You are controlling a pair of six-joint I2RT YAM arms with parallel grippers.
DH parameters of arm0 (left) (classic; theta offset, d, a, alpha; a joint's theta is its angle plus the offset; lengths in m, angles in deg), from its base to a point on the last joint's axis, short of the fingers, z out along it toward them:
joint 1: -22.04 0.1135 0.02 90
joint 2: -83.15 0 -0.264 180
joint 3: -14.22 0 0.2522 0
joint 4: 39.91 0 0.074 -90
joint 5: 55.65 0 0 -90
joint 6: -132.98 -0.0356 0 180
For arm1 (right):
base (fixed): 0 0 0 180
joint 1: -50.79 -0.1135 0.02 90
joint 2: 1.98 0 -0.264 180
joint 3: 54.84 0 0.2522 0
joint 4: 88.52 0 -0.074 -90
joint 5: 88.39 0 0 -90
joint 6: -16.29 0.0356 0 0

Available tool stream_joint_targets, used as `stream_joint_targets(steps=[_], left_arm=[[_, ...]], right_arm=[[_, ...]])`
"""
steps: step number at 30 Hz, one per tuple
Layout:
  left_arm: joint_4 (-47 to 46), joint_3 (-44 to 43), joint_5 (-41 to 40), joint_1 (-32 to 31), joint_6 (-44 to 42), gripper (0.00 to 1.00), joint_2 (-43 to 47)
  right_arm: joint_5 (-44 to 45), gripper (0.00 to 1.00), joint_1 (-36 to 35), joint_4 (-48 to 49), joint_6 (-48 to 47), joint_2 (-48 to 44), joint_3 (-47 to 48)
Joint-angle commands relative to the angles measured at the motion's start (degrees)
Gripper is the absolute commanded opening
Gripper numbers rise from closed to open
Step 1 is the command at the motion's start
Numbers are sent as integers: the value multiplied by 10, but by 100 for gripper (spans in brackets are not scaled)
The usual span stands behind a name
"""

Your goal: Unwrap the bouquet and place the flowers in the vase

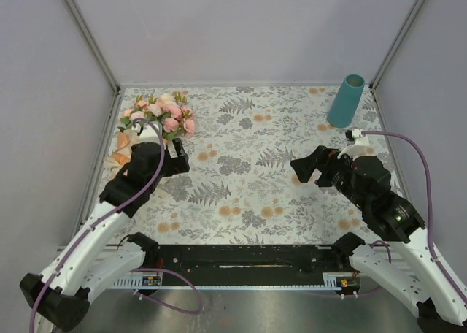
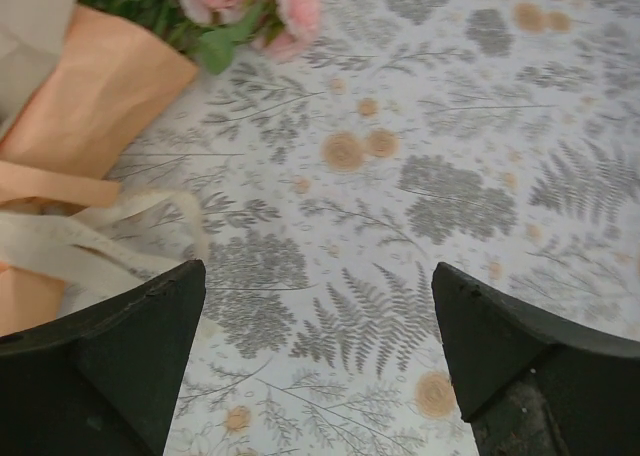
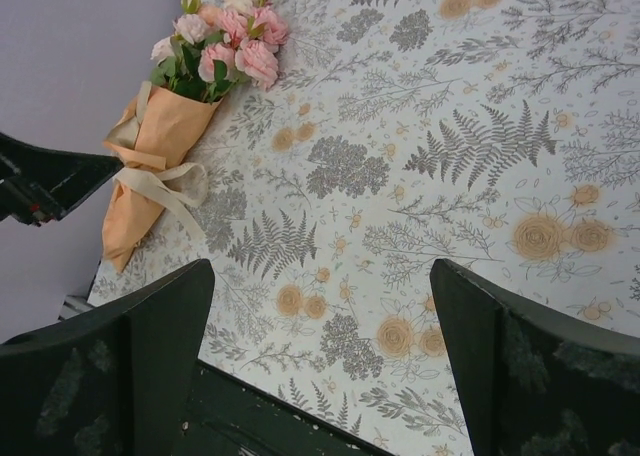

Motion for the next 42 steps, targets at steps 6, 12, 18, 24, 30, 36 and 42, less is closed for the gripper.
stream_joint_targets(steps=[6,12,18,24,30,36,42], left_arm=[[29,-44,-77,165,102,96,-115],[18,-1,-29,316,223,83,-193],[4,8,-17,411,268,76,-211],[-39,-68,12,426,161,80,-235],[-41,-164,-65,430,17,94,-314],[-50,-231,26,458,22,88,-408],[64,-364,36,498,95,65,-561]], right_arm=[[-46,99,-4,44,-52,-13,-22],[-112,100,-4,80,-48,-10,-52],[-124,99,-3,85,-53,6,-41],[-145,100,-3,86,-52,8,-34],[-145,99,-4,94,-54,-6,-41],[-157,99,-4,87,-54,-11,-34],[-152,99,-3,65,-59,-27,-17]])
